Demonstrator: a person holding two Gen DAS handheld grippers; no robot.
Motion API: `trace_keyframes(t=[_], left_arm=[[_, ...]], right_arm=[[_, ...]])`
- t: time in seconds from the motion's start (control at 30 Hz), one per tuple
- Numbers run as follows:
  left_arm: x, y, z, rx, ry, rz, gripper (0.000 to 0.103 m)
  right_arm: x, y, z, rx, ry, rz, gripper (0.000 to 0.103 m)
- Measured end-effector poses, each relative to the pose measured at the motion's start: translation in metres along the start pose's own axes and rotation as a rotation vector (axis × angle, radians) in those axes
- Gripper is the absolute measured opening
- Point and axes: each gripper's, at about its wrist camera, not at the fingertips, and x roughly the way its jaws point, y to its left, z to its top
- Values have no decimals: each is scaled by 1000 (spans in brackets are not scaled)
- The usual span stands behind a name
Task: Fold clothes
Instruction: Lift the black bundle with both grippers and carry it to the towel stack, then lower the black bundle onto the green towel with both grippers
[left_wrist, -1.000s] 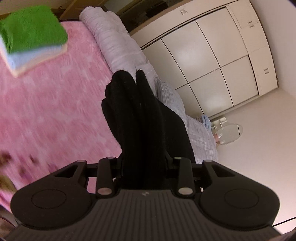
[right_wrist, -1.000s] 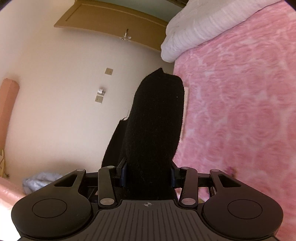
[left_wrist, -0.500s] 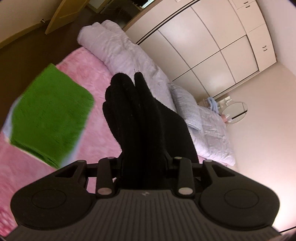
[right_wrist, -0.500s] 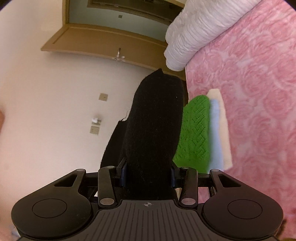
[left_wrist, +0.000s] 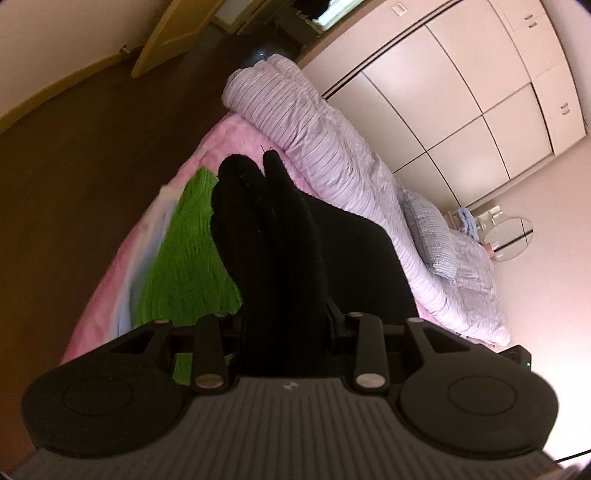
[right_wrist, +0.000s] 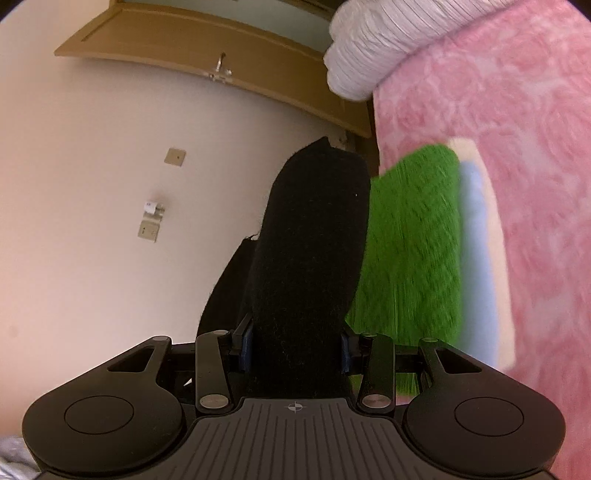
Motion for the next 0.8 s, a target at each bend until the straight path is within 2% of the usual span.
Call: trace_keyframes(t=[0.17, 0.27, 0.57, 0.73, 0.8], left_arm=[[46, 13, 29, 54, 25, -25, 30], [63, 20, 34, 74, 52, -29, 30], [78, 55, 32, 58, 64, -27, 31], [99, 75, 27, 45, 90, -8, 34], [104, 79, 30, 53, 97, -8, 38]], right_arm=[[19, -16, 14, 4, -83, -21, 42], [24, -25, 17, 21, -108, -43, 42], [42, -34, 14, 20, -108, -85, 42], [55, -48, 11, 26, -108, -221, 47], [54, -47, 8, 24, -121, -247, 49]])
